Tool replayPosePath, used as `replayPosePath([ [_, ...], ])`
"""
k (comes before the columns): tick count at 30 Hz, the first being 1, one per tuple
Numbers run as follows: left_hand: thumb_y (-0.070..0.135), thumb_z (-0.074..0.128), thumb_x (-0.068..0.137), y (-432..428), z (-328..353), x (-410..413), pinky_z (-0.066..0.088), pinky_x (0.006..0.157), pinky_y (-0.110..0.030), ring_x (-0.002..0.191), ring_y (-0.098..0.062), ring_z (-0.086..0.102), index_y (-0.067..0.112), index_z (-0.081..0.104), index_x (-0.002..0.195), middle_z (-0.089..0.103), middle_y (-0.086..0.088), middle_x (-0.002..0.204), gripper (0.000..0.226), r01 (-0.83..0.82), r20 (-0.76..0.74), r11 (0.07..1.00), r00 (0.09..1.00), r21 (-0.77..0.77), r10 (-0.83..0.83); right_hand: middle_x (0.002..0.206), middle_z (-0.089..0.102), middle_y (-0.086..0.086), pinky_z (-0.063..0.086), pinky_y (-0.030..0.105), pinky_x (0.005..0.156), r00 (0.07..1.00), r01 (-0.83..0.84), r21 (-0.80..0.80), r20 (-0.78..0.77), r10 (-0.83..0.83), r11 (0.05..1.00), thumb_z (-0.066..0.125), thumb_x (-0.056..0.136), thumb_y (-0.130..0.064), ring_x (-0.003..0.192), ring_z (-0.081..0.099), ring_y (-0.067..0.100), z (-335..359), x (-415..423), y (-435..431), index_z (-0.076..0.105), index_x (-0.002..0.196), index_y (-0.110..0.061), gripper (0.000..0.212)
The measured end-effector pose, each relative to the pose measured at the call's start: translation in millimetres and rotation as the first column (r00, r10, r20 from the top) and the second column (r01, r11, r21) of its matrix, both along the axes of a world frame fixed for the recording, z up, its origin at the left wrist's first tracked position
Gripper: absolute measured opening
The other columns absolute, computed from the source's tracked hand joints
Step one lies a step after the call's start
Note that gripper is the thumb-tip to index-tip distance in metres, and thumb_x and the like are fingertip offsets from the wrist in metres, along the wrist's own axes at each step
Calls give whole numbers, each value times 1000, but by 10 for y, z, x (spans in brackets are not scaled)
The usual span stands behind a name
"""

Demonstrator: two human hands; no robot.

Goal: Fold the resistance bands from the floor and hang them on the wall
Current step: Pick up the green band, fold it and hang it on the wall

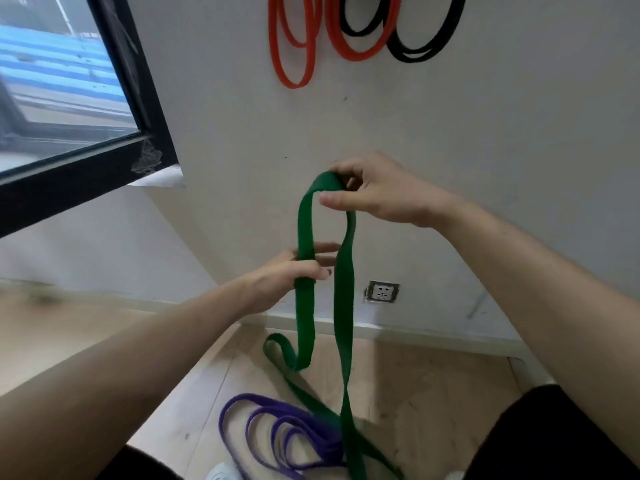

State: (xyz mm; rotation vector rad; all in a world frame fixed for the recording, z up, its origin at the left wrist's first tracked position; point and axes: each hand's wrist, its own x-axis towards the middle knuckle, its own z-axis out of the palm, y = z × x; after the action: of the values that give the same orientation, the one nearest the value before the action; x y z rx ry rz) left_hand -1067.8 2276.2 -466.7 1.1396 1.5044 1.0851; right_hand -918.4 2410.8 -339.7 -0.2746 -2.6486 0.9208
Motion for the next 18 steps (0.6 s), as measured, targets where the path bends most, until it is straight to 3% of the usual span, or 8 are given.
replayPosePath([
  [4,36,79,72,153,57,187,42,113,-45,124,-20,63,21,60,132,70,1,129,65,-61,36,997,998,54,59,84,61,-1,58,28,68,994,7,-44,-105,-11,999,63,97,-29,74,60,7,265,26,-32,69,111,-9,26],
  [10,12,62,98,263,165,380,50,99,-31,111,-18,70,13,67,122,76,-2,116,24,-59,-14,994,998,95,61,90,61,2,62,41,79,933,7,-162,-353,-64,987,59,100,-17,84,64,13,594,100,47,66,113,-4,20],
  [14,12,60,100,314,163,422,54,93,-27,107,-16,72,11,67,111,78,-2,109,13,-84,-33,992,996,89,88,99,60,15,61,40,79,843,38,-308,-500,-196,951,57,100,-18,89,64,18,813,191,202,64,113,-1,22],
  [18,16,62,99,281,136,346,51,88,-27,96,-11,72,11,64,112,76,-8,100,14,-65,-80,995,994,75,71,93,67,5,60,36,77,748,60,-455,-569,-342,888,54,103,-17,86,68,17,815,323,337,65,112,1,23],
])
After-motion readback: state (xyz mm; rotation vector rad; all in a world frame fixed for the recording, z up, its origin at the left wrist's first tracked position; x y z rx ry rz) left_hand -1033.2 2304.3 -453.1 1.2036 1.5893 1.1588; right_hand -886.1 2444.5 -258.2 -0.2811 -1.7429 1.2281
